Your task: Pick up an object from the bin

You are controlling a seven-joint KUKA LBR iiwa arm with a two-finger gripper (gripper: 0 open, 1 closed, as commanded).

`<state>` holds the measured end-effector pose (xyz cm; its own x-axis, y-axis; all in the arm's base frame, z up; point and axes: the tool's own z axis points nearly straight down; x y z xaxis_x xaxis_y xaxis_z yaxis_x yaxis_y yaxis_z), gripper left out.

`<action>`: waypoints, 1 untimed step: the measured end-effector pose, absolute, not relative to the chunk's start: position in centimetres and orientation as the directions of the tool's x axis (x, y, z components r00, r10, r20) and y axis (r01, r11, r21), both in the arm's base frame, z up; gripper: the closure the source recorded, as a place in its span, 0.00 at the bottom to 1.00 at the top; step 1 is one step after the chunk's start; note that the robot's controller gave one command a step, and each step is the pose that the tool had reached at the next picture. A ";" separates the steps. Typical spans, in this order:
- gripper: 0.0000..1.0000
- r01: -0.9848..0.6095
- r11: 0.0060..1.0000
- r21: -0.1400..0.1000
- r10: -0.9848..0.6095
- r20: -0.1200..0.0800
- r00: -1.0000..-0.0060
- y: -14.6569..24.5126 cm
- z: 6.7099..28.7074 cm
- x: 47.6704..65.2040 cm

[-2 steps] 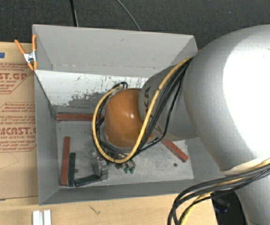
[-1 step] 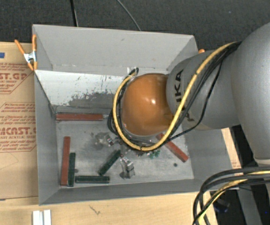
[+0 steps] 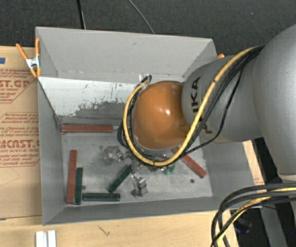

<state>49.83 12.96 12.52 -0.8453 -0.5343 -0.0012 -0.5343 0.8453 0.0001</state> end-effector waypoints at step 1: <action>1.00 -0.744 0.668 0.001 -0.744 0.000 -0.668 13.4 7.0 49.3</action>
Offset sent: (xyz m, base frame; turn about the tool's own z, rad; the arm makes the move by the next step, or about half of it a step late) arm 0.0000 0.0000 0.0000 0.0000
